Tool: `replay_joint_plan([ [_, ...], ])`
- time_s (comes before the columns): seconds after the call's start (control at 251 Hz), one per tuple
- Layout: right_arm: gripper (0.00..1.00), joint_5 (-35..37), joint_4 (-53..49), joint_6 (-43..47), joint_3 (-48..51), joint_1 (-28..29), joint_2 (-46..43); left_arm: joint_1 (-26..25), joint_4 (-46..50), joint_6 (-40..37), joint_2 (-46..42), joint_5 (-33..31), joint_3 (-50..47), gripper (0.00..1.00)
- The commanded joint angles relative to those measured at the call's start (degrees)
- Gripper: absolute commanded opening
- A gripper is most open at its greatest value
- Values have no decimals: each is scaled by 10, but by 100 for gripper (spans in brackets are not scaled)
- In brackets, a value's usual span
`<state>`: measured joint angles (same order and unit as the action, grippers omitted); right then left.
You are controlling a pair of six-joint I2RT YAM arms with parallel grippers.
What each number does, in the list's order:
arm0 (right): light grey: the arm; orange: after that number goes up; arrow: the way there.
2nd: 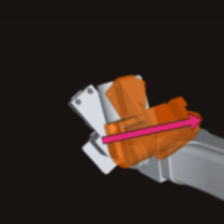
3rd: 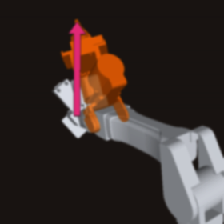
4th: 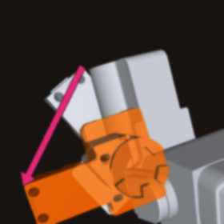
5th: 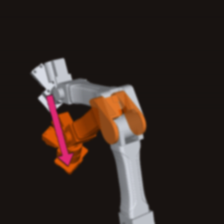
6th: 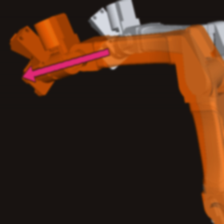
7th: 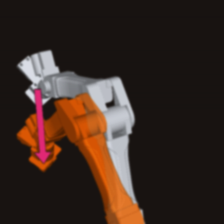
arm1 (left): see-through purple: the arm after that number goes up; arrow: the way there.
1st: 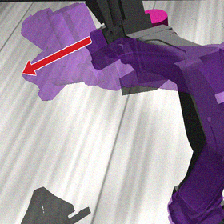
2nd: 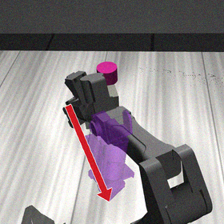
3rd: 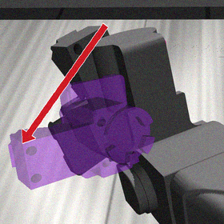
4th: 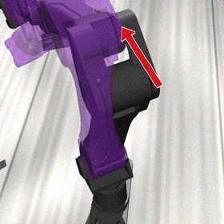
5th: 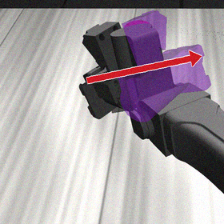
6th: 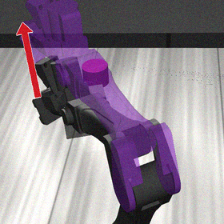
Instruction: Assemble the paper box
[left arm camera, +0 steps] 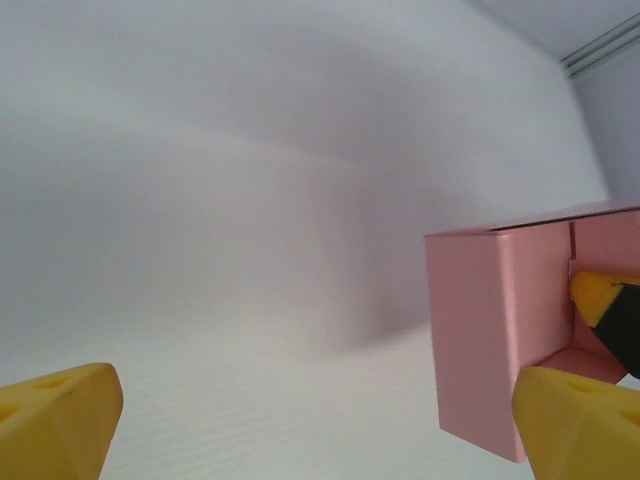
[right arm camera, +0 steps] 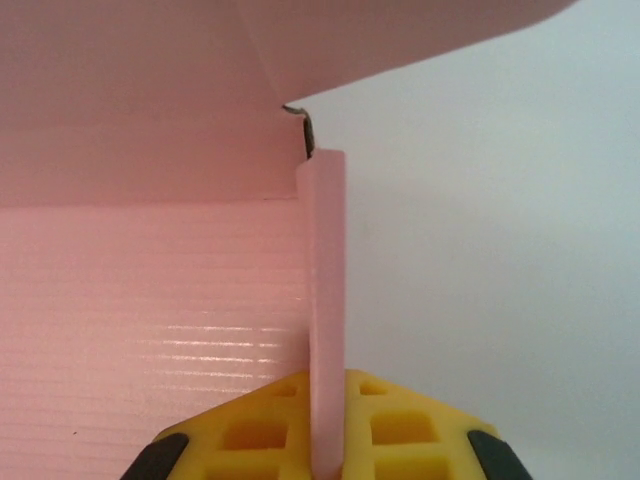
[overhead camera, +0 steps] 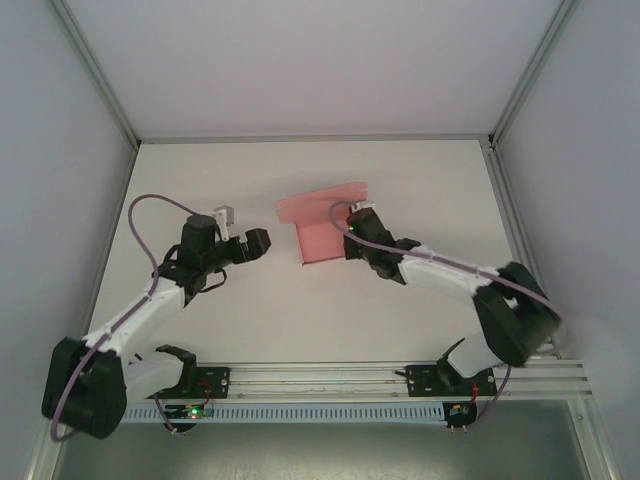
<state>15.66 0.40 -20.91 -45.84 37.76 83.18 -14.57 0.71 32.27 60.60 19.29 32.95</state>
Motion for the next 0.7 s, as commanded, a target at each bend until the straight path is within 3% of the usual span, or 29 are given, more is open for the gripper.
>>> replay_joint_plan([
  [0.0,0,-40,110,48,33,-6,-67,-1,15,29,-46,-7,-11,100],
  [0.192,0,-174,123,38,25,-23,-126,7,100,67,-65,-123,18,100],
  [0.275,0,-220,142,21,27,-23,-131,7,72,60,-46,-83,16,100],
  [0.443,0,-235,136,51,7,-7,-102,-4,-48,54,-20,46,0,100],
  [0.698,0,-248,155,44,-35,16,-54,-66,-87,16,59,104,56,100],
])
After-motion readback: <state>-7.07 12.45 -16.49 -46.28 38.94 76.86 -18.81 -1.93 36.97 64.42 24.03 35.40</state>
